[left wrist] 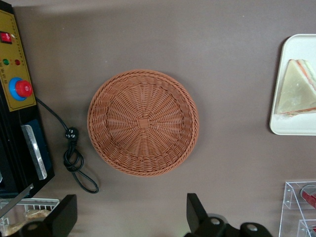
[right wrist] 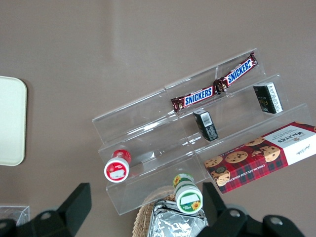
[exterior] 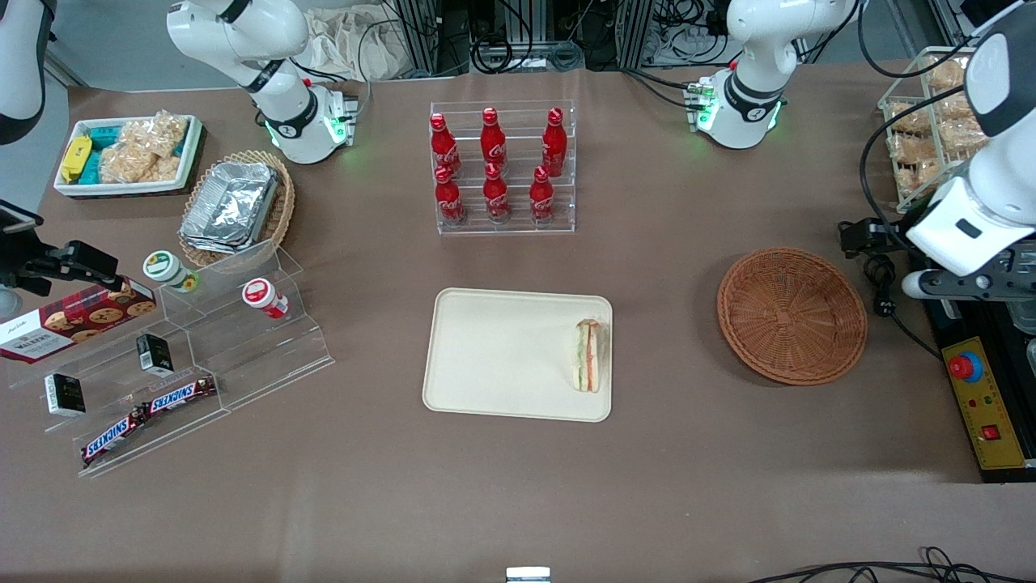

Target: Place sandwich from basket to tray

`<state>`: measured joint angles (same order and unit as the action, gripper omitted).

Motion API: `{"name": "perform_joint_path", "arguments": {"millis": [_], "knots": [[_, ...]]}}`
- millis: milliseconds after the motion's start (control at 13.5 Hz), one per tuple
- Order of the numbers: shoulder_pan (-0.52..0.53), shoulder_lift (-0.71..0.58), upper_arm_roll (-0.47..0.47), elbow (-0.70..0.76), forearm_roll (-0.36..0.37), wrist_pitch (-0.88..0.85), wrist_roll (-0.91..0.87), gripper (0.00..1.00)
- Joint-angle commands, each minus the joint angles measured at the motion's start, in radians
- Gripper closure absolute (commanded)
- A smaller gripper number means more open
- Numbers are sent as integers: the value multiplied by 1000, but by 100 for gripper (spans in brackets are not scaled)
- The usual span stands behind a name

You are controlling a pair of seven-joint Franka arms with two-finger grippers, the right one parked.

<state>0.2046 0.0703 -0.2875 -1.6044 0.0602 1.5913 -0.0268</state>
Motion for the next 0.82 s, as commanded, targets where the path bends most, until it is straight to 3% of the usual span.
{"name": "perform_joint_path", "arguments": {"millis": [0,743], "knots": [[9,-7,-5,3,-14,-19,13,1],[4,-12,-7,3,-5,-22,10,1]]}}
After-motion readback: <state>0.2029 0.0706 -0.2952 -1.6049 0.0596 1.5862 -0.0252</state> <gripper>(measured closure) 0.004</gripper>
